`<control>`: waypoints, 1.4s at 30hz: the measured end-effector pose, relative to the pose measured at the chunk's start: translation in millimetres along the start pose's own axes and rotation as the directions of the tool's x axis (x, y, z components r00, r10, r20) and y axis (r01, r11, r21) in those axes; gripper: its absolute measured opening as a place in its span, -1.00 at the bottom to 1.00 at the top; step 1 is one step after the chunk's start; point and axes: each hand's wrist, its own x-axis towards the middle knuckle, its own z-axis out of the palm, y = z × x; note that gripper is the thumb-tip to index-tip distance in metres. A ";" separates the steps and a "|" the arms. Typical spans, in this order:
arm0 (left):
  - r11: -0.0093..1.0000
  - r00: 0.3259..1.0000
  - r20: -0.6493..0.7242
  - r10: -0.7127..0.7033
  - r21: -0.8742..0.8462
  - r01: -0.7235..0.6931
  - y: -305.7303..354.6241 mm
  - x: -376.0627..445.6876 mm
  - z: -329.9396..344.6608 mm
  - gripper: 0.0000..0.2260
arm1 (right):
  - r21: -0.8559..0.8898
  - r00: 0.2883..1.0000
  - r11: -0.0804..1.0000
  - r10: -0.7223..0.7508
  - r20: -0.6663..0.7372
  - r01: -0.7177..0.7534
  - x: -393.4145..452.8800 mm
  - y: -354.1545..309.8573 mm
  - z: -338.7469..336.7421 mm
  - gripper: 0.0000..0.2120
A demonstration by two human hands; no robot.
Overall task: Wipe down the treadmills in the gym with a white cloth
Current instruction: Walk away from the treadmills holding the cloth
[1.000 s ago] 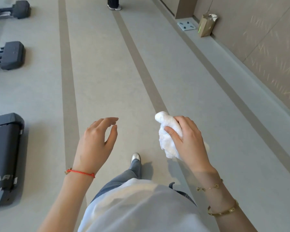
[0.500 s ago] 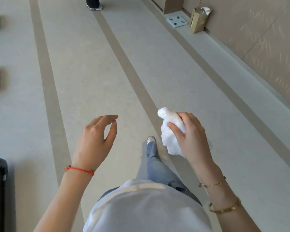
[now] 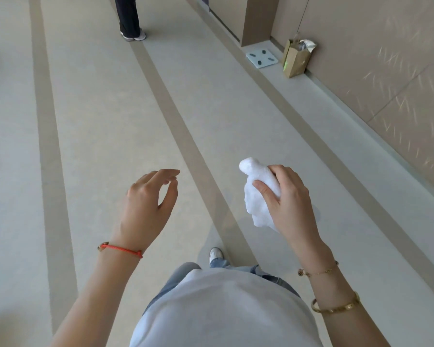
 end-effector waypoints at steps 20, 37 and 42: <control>0.999 0.999 -0.042 -0.034 -0.015 0.033 -110.5 425.0 74.4 -0.81 | 0.011 0.997 1.000 -0.011 0.074 0.011 431.3 16.0 112.2 -0.74; 1.000 0.999 0.040 0.014 -0.012 -0.013 -180.1 791.8 162.7 -0.81 | 0.022 0.997 0.997 0.080 0.006 -0.080 778.5 66.6 177.1 -0.79; 0.999 1.000 -0.005 0.022 -0.038 -0.022 -180.7 921.3 196.6 -0.82 | 0.023 0.999 0.998 0.053 0.002 -0.053 910.7 92.3 184.9 -0.74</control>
